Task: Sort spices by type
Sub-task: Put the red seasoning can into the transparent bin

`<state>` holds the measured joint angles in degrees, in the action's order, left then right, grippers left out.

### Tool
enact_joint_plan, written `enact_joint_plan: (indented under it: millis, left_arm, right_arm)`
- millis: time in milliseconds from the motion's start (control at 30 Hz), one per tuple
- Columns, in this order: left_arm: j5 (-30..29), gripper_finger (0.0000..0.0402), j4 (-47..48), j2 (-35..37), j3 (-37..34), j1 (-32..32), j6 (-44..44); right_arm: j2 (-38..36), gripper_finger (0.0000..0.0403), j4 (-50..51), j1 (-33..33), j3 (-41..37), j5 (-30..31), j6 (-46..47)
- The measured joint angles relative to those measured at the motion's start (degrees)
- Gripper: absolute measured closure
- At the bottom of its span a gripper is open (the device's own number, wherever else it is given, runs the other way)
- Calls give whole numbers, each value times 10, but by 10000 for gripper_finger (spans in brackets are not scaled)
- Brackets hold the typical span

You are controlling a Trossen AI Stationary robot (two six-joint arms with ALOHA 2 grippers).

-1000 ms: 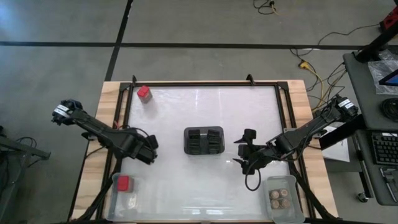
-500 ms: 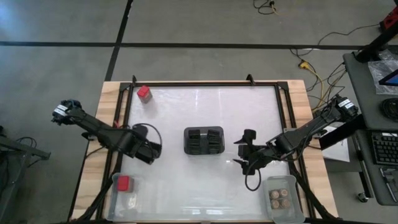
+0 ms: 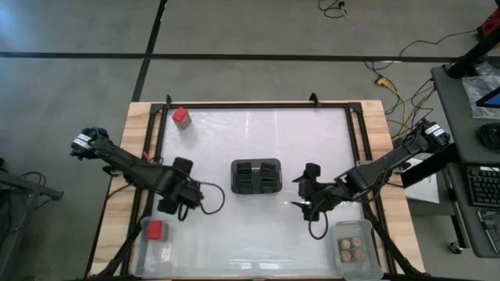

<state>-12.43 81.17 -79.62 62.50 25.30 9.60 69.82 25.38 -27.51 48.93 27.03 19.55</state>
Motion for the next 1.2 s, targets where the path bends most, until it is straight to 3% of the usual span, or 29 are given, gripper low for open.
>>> enact_joint_plan:
  millis: [133,467,867,1200]
  left_arm:
    - [24,121,42,-17,-1,0,-55]
    - [78,102,37,-9,-18,-13,-68]
    - [69,79,4,-9,-74,-45,-186]
    - [70,79,-48,-9,-143,-50,-196]
  right_arm:
    - [0,61,-10,0,0,0,0]
    - [0,51,-37,2,0,14,11]
    - [0,50,-36,0,0,16,70]
    - [0,51,-34,0,0,15,77]
